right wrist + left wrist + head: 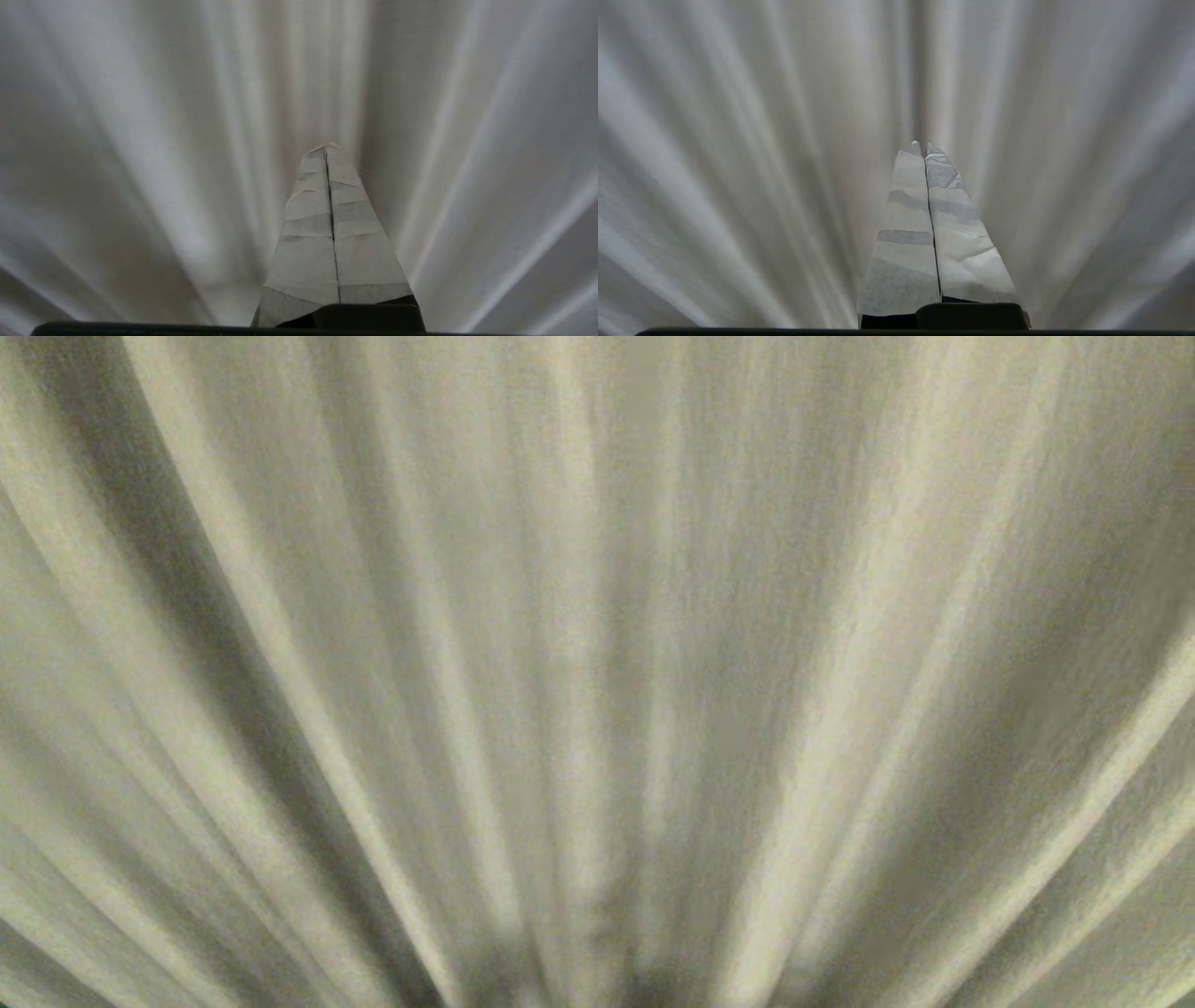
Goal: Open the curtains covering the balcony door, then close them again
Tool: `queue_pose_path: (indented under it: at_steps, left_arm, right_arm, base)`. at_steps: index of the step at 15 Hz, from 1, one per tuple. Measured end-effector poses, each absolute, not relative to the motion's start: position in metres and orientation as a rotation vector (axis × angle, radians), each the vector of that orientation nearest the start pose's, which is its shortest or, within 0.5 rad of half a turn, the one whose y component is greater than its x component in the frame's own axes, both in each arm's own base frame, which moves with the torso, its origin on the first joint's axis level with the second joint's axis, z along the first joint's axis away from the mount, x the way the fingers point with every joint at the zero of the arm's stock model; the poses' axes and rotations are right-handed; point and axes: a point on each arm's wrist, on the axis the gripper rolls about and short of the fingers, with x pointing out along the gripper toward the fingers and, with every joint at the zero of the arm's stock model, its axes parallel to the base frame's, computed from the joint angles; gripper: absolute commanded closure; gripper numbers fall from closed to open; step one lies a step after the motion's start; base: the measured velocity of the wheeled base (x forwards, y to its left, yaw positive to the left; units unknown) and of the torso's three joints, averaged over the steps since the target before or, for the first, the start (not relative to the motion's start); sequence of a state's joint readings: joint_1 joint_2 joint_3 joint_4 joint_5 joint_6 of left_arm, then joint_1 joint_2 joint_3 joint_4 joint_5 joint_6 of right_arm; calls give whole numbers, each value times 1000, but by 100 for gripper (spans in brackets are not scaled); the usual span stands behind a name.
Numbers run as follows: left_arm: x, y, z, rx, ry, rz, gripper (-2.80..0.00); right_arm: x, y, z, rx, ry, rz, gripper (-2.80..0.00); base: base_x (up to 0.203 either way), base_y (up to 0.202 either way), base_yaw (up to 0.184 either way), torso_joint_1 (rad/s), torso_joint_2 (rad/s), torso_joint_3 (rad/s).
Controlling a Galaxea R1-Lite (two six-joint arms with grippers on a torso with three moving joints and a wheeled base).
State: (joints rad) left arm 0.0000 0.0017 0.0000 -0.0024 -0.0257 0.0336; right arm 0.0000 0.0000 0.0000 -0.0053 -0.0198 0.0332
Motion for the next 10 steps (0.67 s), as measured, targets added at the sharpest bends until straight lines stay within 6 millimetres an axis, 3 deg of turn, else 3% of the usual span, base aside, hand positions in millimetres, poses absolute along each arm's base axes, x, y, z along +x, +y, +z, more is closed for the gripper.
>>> queue_pose_path:
  at_steps: [10]
  left_arm:
    - [-23, -1, 76, 24, -1, -23, 0]
  right_arm:
    - [-23, 0, 76, 33, -6, -20, 0]
  base:
    - [0, -191, 2, 2, 1, 3]
